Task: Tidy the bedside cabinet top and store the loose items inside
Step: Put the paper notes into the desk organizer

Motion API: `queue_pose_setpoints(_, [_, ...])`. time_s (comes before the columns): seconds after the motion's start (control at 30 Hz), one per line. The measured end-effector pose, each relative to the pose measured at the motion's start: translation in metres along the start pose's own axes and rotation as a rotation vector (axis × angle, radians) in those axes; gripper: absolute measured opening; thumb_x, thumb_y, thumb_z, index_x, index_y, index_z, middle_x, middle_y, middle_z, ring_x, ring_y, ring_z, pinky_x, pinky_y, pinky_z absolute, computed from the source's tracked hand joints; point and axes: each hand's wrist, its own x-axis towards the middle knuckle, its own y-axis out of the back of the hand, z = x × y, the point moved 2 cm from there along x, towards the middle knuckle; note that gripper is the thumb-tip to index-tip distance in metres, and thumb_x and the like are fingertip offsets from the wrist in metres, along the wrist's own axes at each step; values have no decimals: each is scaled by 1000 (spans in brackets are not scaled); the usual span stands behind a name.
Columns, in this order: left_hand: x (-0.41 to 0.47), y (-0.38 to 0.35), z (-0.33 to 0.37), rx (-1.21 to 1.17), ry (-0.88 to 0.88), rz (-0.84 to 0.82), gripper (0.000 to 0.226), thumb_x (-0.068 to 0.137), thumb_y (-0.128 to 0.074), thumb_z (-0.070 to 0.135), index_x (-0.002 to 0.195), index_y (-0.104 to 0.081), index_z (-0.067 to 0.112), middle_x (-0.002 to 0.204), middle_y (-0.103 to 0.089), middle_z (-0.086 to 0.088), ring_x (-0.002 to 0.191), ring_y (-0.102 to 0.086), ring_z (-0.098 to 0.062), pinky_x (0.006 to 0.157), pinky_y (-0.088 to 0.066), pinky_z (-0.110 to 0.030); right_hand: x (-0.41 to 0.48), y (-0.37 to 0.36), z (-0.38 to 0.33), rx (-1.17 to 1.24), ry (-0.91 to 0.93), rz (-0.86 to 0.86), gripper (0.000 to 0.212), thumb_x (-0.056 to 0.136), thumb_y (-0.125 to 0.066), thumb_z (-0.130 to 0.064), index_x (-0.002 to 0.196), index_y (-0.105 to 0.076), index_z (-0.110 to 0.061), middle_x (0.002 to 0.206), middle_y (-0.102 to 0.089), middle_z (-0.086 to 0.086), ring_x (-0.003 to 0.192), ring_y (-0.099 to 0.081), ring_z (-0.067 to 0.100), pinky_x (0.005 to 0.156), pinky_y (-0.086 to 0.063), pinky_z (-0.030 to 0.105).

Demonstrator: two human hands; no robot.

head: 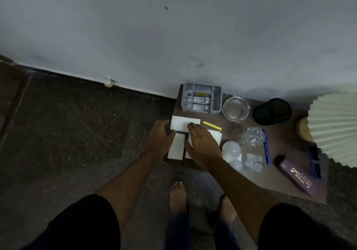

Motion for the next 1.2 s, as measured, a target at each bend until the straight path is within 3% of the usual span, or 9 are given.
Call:
queue_pose_setpoints(0.23, [14,-9,-2,-80,112,4,47,95,-65,21,138,-54,8,135,-62,-13,122,-61,-29,93,-47,-31,8,-9,-1,-11,-6,-71,71,103,-40,-46,161,-17,-12,167,-21,10,154,-22,26,126,-14,38])
queue_pose_setpoints(0.57, [30,-14,-17,-296,257,-63,36,95,-63,18,129,-61,7,123,-69,-15,107,-68,-30,95,-57,-49,16,-23,-9,28,14,-90,73,101,-44,-48,160,-20,-11,167,-23,11,153,-26,28,125,-17,41])
queue_pose_setpoints(0.7, [41,-13,-18,-405,366,-27,35,94,-66,17,127,-64,7,122,-70,-15,102,-69,-28,90,-59,-44,20,-24,-12,38,31,-84,73,102,-43,-49,160,-20,-13,167,-22,9,153,-25,26,125,-17,40])
queue_pose_setpoints(0.8, [48,-11,-18,-373,345,2,30,93,-67,15,122,-66,7,120,-69,-14,96,-66,-22,78,-58,-34,22,-23,-12,51,49,-79,72,102,-44,-49,160,-20,-14,167,-24,8,153,-26,26,125,-19,39])
queue_pose_setpoints(0.9, [51,-7,-20,-362,312,25,29,93,-67,11,122,-67,4,121,-69,-14,105,-67,-25,89,-59,-41,22,-20,-13,116,45,-73,69,102,-46,-47,159,-24,-15,165,-30,6,151,-30,23,123,-23,38])
queue_pose_setpoints(1.0, [48,-2,-24,-405,287,-13,29,94,-65,9,123,-66,2,122,-69,-17,109,-68,-28,91,-60,-44,19,-18,-12,239,3,-4,63,101,-52,-43,155,-35,-16,159,-41,6,146,-37,23,119,-31,39])
queue_pose_setpoints(1.2, [32,10,-32,-530,273,-93,28,95,-65,6,122,-65,-1,125,-67,-18,111,-67,-28,77,-61,-29,9,-11,-6,458,-183,193,54,95,-65,-37,141,-51,-12,143,-54,6,131,-51,22,111,-44,38])
